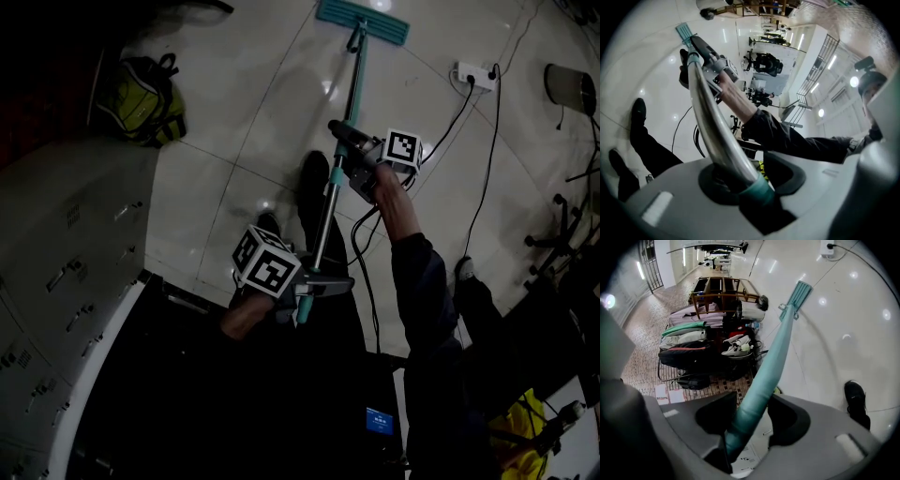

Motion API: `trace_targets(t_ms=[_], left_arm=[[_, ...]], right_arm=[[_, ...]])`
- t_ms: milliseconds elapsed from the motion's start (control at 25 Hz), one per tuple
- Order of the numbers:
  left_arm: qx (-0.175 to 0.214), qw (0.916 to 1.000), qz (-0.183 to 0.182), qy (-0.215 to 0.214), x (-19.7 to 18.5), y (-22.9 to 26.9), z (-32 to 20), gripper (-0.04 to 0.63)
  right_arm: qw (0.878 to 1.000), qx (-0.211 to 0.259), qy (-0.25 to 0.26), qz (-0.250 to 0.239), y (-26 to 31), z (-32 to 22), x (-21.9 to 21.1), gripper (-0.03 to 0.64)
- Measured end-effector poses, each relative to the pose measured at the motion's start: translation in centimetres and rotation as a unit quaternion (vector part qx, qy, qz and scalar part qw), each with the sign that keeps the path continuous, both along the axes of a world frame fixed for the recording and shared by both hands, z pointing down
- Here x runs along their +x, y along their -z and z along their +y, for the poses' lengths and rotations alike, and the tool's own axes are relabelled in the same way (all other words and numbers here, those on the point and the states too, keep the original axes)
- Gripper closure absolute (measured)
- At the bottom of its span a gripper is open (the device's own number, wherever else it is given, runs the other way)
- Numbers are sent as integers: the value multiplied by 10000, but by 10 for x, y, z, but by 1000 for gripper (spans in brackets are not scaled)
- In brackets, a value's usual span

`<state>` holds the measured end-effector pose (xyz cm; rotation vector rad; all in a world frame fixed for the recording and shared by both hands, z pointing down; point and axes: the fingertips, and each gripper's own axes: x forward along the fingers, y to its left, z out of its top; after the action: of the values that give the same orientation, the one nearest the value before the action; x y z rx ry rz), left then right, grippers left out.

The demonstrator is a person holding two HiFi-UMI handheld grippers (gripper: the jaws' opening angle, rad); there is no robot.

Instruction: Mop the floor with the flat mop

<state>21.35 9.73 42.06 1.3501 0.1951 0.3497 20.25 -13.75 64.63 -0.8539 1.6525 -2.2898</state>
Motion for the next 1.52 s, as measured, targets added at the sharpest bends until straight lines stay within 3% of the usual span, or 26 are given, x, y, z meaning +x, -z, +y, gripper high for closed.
trace_targets(t_ms=[520, 840, 1000, 1200, 1520], left_arm=[[82, 9993, -120, -334, -155, 30, 211, 443], [-44, 9996, -58, -282, -202, 34, 270, 440], [-55, 9996, 11, -279, -204, 33, 265, 440], [45, 9991, 57, -407, -199, 26, 232, 439], [152, 9984, 43, -551, -155, 6, 123, 437]], right_arm=[[9995, 107, -122, -288, 34, 207, -156, 405], [9992, -153, -138, -332, 27, 275, -206, 407], [9992, -304, -128, -222, 21, 274, -205, 408], [9993, -291, -186, -127, 20, 235, -197, 411], [9993, -277, -201, -121, 3, 124, -146, 416]])
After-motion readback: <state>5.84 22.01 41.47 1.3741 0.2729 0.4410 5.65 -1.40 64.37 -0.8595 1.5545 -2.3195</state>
